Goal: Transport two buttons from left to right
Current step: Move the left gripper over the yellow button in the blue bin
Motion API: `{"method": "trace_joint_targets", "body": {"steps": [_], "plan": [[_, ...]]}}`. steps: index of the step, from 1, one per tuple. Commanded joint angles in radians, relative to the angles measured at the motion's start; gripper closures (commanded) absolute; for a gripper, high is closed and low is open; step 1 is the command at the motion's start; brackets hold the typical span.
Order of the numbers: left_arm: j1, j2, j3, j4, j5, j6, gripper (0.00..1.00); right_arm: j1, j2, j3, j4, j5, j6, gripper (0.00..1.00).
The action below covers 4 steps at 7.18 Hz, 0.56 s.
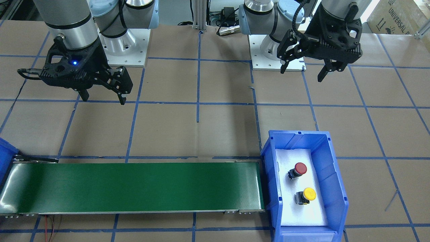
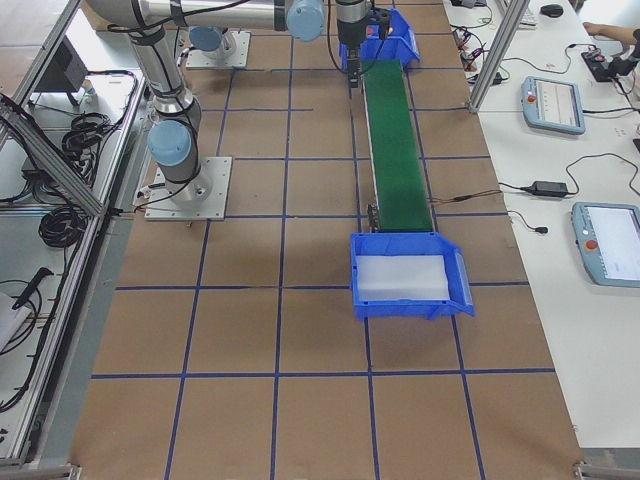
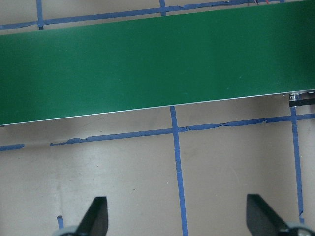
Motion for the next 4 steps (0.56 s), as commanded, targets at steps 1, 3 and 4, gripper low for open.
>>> {"method": "trace_joint_targets", "body": {"steps": [1, 3, 4], "plan": [[0.05, -0.01, 0.016, 0.016, -0.003, 0.012, 0.0, -0.001, 0.0, 0.0, 0.0, 0.0, 0.0, 0.0], [0.122, -0.071, 0.038, 0.036, -0.005, 0.007, 0.0, 0.002, 0.0, 0.001, 0.0, 0.0, 0.0, 0.0], [0.129, -0.134, 0.038, 0.118, -0.003, 0.003, 0.0, 0.002, 0.0, 0.001, 0.0, 0.0, 0.0, 0.0]]}}
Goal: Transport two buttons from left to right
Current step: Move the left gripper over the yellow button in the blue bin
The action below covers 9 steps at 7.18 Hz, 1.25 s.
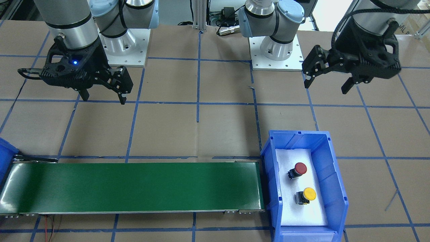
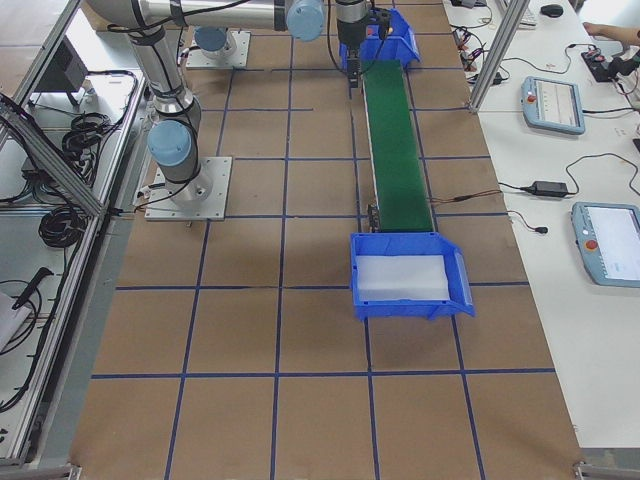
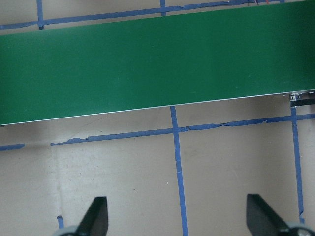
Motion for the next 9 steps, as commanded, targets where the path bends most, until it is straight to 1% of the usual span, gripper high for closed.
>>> {"method": "trace_joint_targets", "body": {"steps": [1, 3, 5, 6, 9], "plan": [[0.021, -0.137, 0.002, 0.135, 0.001, -0.011, 0.0, 0.001, 0.0, 0.0, 0.0, 0.0, 0.0, 0.0], [0.021, -0.255, 0.001, 0.281, 0.002, -0.013, 0.0, 0.001, 0.0, 0.0, 0.0, 0.0, 0.0, 0.0], [0.021, -0.332, 0.002, 0.364, 0.001, -0.052, 0.0, 0.002, 0.0, 0.0, 0.0, 0.002, 0.0, 0.0], [0.021, -0.369, 0.01, 0.399, 0.001, -0.066, 0.0, 0.002, 0.0, 0.0, 0.0, 0.002, 0.0, 0.0], [0.021, -0.453, 0.039, 0.441, -0.001, -0.092, 0.0, 0.002, 0.0, 0.0, 0.0, 0.002, 0.0, 0.0]]}}
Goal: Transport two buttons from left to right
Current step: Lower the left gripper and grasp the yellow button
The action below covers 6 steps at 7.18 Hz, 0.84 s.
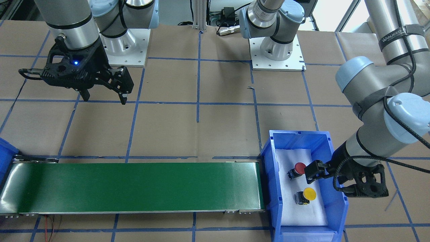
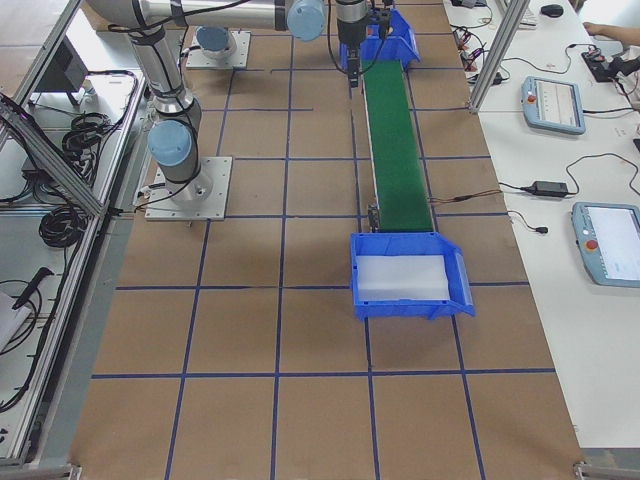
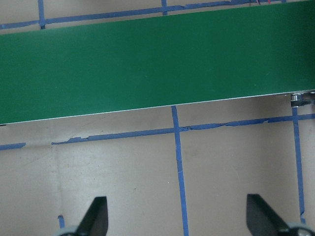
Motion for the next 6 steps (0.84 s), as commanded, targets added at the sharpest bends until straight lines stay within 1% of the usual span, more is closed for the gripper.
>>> {"method": "trace_joint_targets", "body": {"steps": [1, 3, 6], "plan": [[0.0, -0.064, 0.013, 0.047, -0.027, -0.036, 0.0, 0.0, 0.0, 0.0, 0.0, 0.0, 0.0, 0.0], [-0.009, -0.084, 0.008, 0.05, -0.032, -0.098, 0.0, 0.002, 0.0, 0.0, 0.0, 0.0, 0.0, 0.0], [-0.011, -0.11, 0.005, 0.052, -0.029, -0.104, 0.0, 0.005, 0.0, 0.0, 0.0, 0.0, 0.0, 0.0]]}}
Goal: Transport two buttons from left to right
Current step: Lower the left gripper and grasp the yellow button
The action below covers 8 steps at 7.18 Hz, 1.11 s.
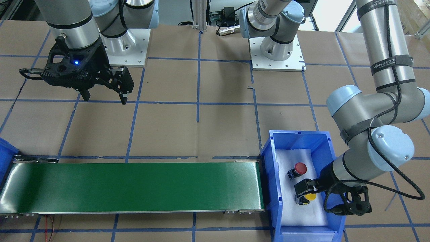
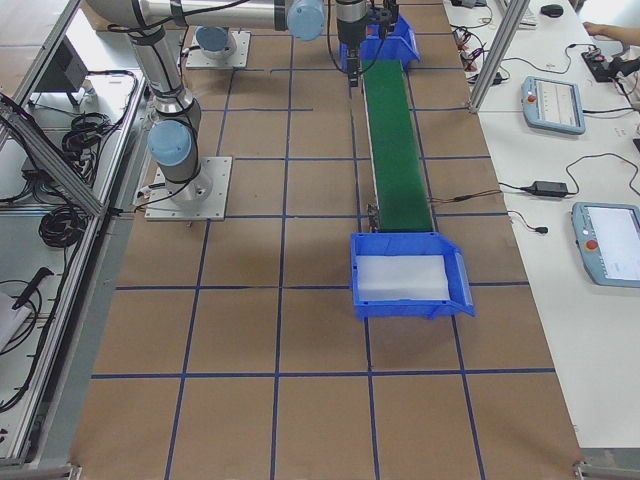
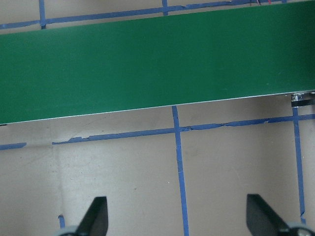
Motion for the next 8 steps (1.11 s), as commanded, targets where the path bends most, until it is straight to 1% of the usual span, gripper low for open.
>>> {"method": "trace_joint_targets", "body": {"steps": [1, 4, 5, 6, 7, 8], "plan": [[-0.001, -0.016, 0.001, 0.001, 0.005, 0.001, 0.0, 0.002, 0.0, 0.0, -0.001, 0.0, 0.0, 0.0], [-0.001, -0.03, 0.005, 0.001, 0.008, 0.008, 0.02, 0.002, 0.0, 0.0, 0.001, 0.0, 0.0, 0.0], [-0.001, -0.03, 0.004, 0.001, 0.008, 0.007, 0.07, 0.002, 0.0, 0.0, 0.001, 0.0, 0.0, 0.0], [-0.001, -0.03, 0.004, -0.001, 0.009, 0.005, 0.31, 0.002, 0.0, 0.0, 0.001, 0.0, 0.0, 0.0], [-0.001, -0.03, 0.004, -0.002, 0.008, 0.001, 0.63, 0.002, 0.0, 0.0, 0.001, 0.0, 0.0, 0.0], [-0.001, -0.028, 0.005, -0.002, 0.009, -0.004, 0.9, 0.002, 0.0, 0.0, 0.001, 0.0, 0.0, 0.0]]}}
